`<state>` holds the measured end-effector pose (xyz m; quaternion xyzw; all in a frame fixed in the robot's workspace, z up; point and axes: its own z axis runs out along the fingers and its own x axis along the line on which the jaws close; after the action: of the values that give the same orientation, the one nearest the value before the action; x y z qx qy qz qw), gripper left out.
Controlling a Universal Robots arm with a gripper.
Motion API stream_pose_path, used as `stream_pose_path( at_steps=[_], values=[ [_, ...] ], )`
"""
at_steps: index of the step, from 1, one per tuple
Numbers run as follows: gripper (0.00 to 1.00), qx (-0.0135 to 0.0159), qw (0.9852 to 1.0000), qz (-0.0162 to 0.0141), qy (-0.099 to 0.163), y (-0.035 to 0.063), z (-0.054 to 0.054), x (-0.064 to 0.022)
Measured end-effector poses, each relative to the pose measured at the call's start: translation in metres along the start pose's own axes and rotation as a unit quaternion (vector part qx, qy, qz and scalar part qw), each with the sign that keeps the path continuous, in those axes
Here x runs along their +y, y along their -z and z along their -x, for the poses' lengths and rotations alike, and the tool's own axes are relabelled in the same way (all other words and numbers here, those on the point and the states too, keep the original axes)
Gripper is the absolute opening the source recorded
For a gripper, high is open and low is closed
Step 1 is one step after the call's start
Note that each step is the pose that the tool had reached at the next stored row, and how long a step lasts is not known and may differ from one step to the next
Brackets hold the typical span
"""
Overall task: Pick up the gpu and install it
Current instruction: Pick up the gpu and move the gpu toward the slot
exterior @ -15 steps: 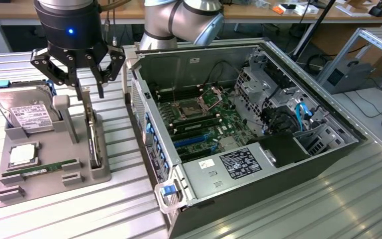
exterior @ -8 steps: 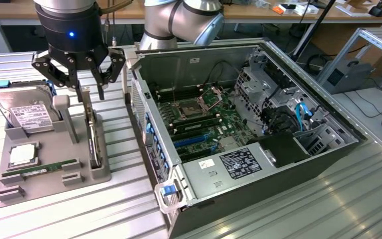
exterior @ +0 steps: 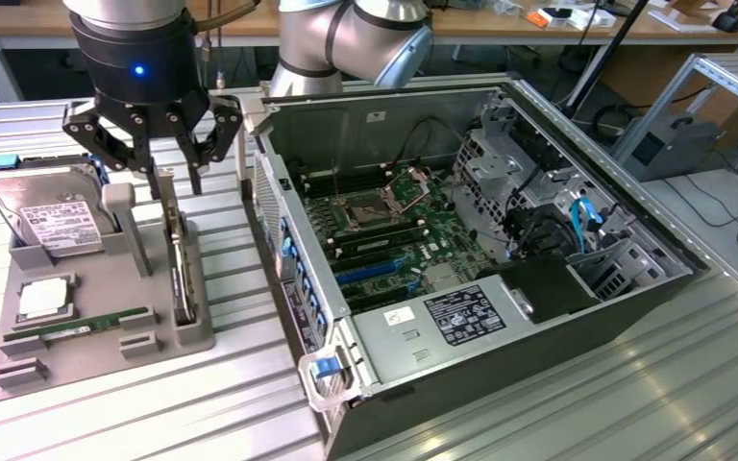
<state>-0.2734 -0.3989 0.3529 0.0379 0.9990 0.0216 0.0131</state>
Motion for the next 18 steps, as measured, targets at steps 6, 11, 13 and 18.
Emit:
stream_pose_path(
  at_steps=[6,11,13,18],
  values=[
    [0.42,0.0,1.0,-0.0001,0.0,-0.0027,-0.0001,-0.0001],
    [0.42,0.0,1.0,-0.0001,0.0,-0.0046,-0.0001,-0.0002],
    [0.42,0.0,1.0,-0.0002,0.0,-0.0055,-0.0002,-0.0002],
    [0.42,0.0,1.0,-0.0003,0.0,-0.0077,-0.0002,-0.0003]
  ],
)
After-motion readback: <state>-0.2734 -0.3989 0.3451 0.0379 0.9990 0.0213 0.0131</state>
